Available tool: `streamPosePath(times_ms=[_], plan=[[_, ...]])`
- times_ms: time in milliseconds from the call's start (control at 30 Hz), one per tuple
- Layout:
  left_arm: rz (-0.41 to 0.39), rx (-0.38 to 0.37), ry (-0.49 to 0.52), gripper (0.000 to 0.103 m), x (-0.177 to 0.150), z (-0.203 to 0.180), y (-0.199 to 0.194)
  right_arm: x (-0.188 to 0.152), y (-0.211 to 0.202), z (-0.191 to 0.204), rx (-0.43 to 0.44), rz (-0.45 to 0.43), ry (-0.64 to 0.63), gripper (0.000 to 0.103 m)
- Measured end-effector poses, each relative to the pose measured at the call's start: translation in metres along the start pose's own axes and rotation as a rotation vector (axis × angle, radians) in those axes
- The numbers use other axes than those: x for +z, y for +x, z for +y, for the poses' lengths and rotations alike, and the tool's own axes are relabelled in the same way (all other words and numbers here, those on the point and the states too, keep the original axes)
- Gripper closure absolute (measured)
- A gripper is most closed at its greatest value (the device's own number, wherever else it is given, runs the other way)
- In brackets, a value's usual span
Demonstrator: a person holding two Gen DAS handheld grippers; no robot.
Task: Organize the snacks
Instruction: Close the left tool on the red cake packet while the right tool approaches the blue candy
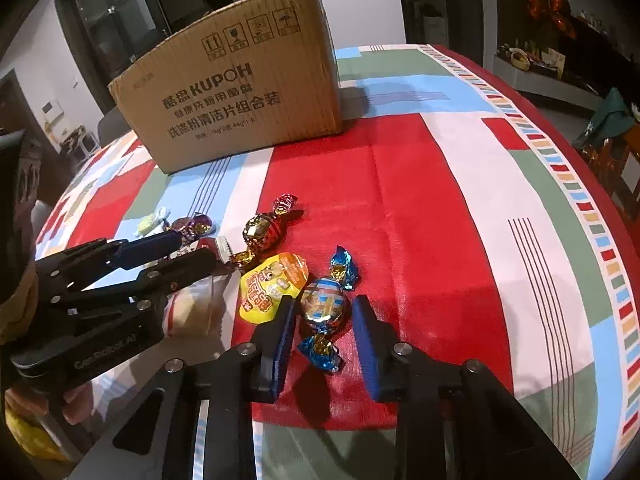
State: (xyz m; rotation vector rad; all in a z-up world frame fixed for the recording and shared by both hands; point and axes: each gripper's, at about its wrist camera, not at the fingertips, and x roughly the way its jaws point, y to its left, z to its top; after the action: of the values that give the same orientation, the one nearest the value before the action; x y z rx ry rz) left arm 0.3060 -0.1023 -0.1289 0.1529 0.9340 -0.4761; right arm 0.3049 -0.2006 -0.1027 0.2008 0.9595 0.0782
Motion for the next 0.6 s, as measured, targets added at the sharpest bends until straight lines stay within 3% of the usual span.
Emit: streamPosePath(times_ms=[133, 200, 600], plan=[[0.01, -0.004, -0.001, 0.068, 0.002, -0.002, 0.002, 0.001, 0.001, -0.001, 0.0, -0.004, 0.004, 0.077], [0.01, -0.009, 0.004, 0.078, 0.002, -0.003, 0.002, 0.0, 0.0, -0.001, -0.004, -0.006, 0.006, 0.077], [-0.024, 0.01, 0.004, 0.08, 0.001, -0.008, -0.014, 0.003, -0.021, 0.0, -0.002, -0.06, -0.003, 0.077]])
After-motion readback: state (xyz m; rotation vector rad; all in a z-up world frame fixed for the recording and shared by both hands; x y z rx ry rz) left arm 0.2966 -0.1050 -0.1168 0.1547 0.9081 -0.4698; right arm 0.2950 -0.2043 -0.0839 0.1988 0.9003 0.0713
